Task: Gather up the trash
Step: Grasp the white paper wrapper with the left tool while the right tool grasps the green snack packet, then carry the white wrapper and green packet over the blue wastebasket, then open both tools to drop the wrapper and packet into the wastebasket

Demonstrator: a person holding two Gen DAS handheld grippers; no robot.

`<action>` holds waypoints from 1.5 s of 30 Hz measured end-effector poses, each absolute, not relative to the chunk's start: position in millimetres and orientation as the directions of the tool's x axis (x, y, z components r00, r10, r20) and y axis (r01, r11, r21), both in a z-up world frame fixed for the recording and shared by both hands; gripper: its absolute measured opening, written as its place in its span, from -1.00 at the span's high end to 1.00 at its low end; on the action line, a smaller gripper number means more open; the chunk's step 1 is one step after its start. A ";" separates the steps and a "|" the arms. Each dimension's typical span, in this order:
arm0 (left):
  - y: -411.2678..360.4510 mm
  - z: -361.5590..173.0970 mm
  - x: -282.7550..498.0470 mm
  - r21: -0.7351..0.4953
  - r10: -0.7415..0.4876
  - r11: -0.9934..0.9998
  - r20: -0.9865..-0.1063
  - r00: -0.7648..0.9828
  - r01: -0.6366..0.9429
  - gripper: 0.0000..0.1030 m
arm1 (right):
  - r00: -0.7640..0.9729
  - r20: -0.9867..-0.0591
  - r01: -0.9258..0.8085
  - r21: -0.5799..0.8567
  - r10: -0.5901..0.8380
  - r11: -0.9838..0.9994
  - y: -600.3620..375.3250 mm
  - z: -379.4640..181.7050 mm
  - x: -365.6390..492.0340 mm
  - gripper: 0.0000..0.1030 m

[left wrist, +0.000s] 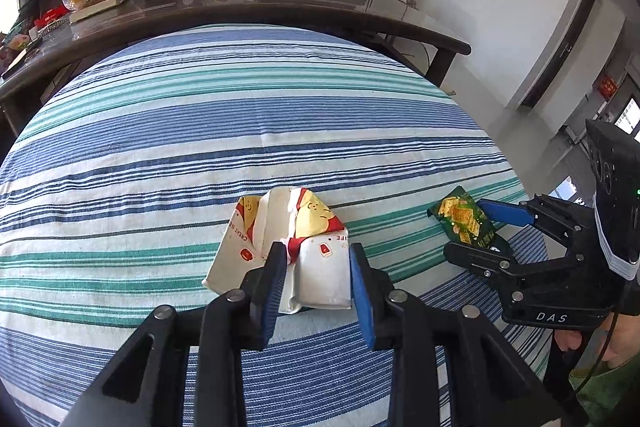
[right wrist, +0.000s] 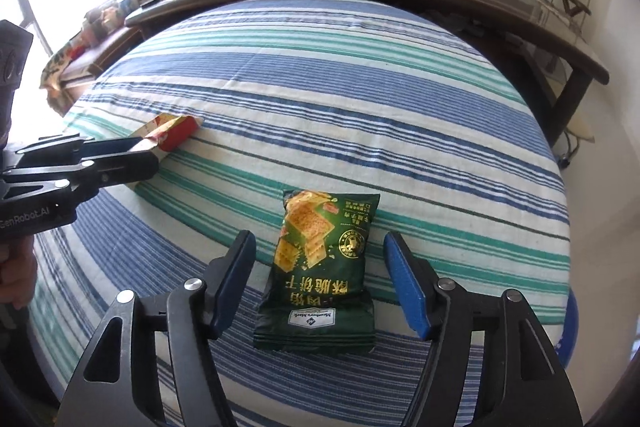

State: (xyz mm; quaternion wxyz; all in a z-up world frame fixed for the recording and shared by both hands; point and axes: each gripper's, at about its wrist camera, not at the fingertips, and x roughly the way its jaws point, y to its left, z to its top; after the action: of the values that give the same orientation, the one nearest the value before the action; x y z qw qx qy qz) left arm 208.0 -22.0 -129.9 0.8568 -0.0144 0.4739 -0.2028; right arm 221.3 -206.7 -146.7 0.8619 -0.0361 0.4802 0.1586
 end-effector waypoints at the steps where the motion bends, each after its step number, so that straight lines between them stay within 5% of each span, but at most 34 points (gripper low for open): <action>1: -22.0 -131.3 208.2 -0.209 -0.352 0.921 -0.809 0.471 0.330 0.10 | 0.483 -0.845 -0.301 0.086 0.230 0.950 -207.8 -146.6 221.3 -0.34; 5: -23.0 -134.8 207.6 -0.171 -0.327 0.925 -0.814 0.481 0.339 0.06 | 0.475 -0.856 -0.299 0.059 0.203 0.952 -207.3 -147.5 215.5 -0.33; 7: -23.6 -134.1 206.1 -0.155 -0.319 0.926 -0.809 0.494 0.344 0.12 | 0.485 -0.856 -0.288 0.041 0.182 0.957 -207.1 -146.3 214.6 0.21; 9: -24.3 -132.3 205.4 -0.149 -0.325 0.921 -0.803 0.499 0.360 0.48 | 0.490 -0.854 -0.269 0.040 0.173 0.962 -210.1 -144.1 213.1 0.23; 10: -24.8 -131.0 205.2 -0.142 -0.325 0.919 -0.800 0.504 0.367 0.49 | 0.487 -0.853 -0.262 0.062 0.187 0.963 -212.1 -143.3 213.2 0.25; 32: -108.2 -69.9 167.2 -0.011 -0.331 0.879 -0.734 0.592 0.477 0.52 | 0.539 -0.806 -0.199 0.161 0.245 0.967 -281.4 -103.5 172.2 0.27; 45: -310.4 -95.4 166.6 -0.294 -0.587 0.667 -0.774 0.239 0.684 0.51 | 0.481 -0.875 0.091 0.116 0.058 0.989 -474.6 -134.2 166.9 0.26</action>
State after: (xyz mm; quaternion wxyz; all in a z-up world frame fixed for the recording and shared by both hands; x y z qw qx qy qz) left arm 166.6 -310.4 -95.4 0.7854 0.0524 0.4655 -0.4046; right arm 166.9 -474.6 -134.2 0.8574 0.0733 0.5094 -0.0095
